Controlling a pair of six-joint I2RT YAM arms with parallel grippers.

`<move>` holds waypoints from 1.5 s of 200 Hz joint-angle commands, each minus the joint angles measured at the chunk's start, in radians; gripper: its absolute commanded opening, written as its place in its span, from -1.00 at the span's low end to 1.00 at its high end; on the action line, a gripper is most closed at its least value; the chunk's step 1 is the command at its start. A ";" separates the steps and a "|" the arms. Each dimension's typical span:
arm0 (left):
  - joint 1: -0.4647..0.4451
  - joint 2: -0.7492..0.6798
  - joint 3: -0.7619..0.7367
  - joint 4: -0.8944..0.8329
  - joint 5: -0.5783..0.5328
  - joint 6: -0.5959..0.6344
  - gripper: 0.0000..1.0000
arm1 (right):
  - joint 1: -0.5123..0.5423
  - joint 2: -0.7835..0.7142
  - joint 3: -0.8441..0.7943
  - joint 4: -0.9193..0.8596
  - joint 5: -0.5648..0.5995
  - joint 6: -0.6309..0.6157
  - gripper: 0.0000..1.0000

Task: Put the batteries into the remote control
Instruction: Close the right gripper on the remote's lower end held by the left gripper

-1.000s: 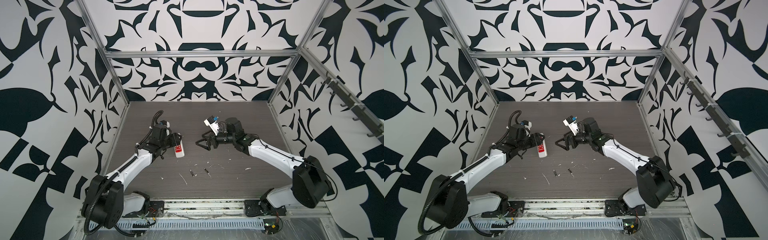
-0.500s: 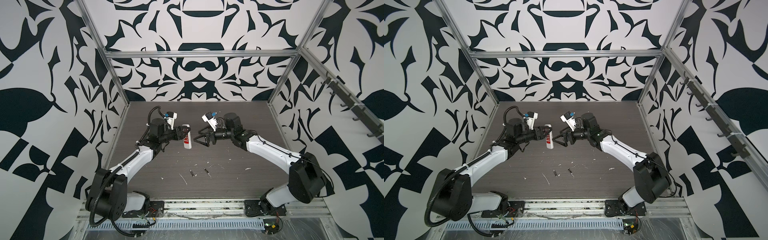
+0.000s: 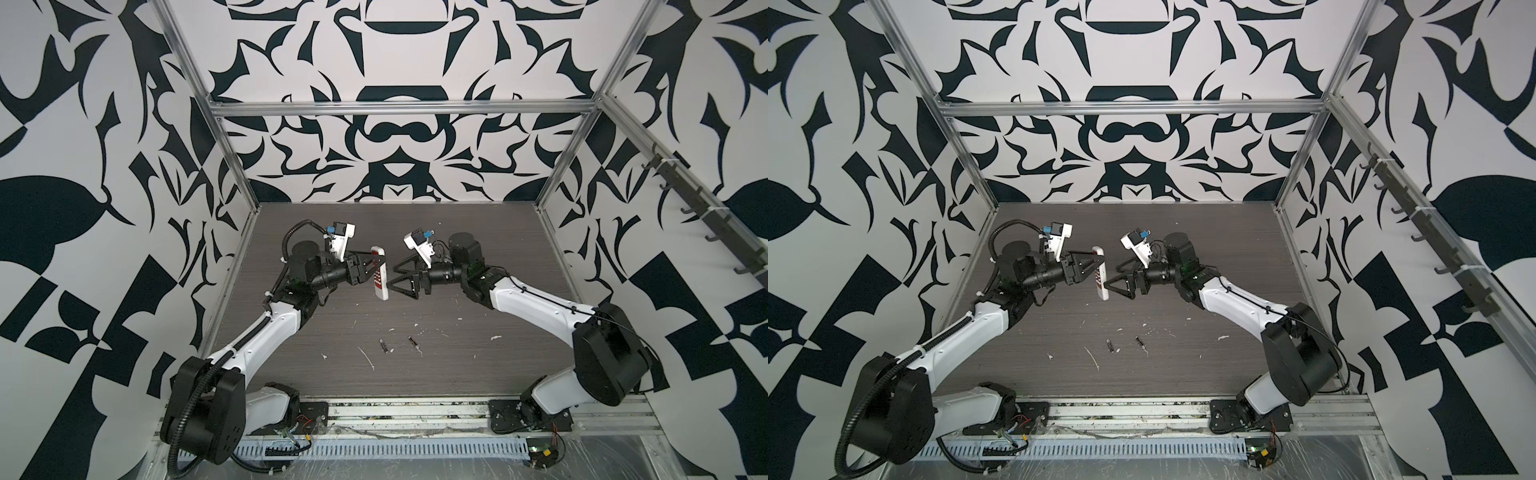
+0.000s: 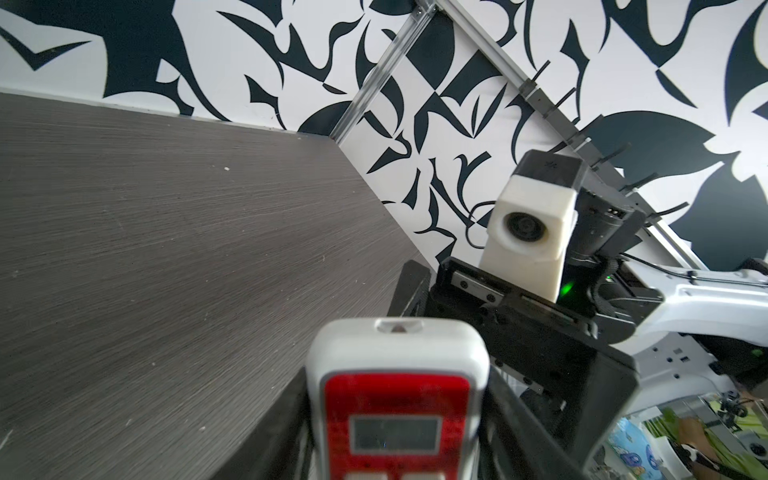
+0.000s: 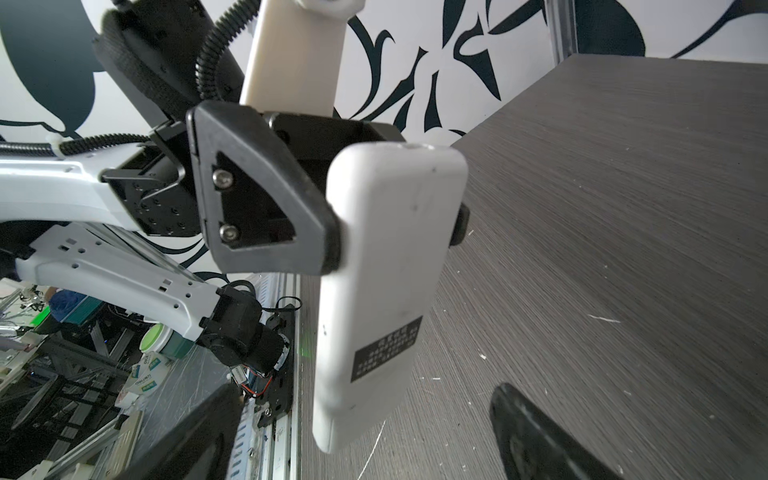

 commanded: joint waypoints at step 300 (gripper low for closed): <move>0.019 0.003 -0.057 0.488 0.188 -0.316 -0.53 | 0.090 0.015 -0.036 0.341 -0.163 0.167 0.53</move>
